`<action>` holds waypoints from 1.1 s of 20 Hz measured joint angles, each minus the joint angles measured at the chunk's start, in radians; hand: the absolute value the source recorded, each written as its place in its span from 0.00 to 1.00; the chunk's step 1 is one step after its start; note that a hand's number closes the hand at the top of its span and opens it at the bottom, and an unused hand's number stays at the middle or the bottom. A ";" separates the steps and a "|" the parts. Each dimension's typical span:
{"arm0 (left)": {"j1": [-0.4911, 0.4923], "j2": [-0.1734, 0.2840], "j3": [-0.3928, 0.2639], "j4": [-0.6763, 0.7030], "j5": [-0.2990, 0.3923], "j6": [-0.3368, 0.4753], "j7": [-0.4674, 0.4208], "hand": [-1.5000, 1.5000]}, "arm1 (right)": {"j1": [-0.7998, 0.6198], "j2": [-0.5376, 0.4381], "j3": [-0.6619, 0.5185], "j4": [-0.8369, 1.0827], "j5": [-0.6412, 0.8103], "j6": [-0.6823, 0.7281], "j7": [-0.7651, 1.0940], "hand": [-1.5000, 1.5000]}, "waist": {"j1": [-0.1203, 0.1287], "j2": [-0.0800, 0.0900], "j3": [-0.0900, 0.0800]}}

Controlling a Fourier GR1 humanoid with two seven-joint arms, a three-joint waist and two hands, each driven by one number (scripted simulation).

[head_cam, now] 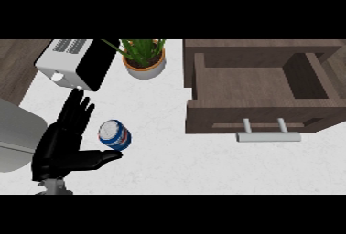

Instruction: Pick up the can, place it into the drawer and close the drawer

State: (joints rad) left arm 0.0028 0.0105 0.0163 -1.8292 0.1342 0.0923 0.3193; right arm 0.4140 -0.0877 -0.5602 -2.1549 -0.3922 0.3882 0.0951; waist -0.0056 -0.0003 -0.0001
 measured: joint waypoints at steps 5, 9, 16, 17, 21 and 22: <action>0.005 -0.005 0.004 0.145 -0.007 0.002 -0.126 0.00 | 0.000 -0.007 -0.046 0.026 -0.024 0.041 -0.009 0.00 | -0.001 0.000 0.000; 0.008 -0.004 0.010 0.227 -0.014 0.022 -0.217 0.00 | 0.024 0.019 -0.060 -0.009 -0.036 0.067 0.007 0.00 | -0.001 0.000 0.000; 0.018 0.024 0.075 0.369 0.010 -0.022 -0.341 0.00 | 0.015 0.027 -0.097 -0.030 -0.062 0.083 0.043 0.00 | 0.000 0.000 0.000; 0.008 0.030 0.087 0.402 0.013 -0.029 -0.360 0.00 | 0.012 0.020 -0.107 -0.030 -0.077 0.084 0.057 0.00 | 0.000 0.000 0.000; -0.013 0.042 0.118 0.514 0.024 -0.052 -0.431 0.00 | 0.015 0.031 -0.127 -0.042 -0.088 0.106 0.067 0.00 | -0.001 0.000 0.000; -0.013 0.042 0.118 0.528 0.023 -0.056 -0.438 0.00 | 0.002 0.027 -0.132 -0.033 -0.087 0.109 0.068 0.00 | 0.000 0.000 0.000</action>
State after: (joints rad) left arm -0.0105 0.0525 0.1345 -1.3009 0.1572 0.0368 -0.1189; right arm 0.4164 -0.0607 -0.6919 -2.1878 -0.4792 0.4971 0.1631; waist -0.0058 -0.0004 -0.0003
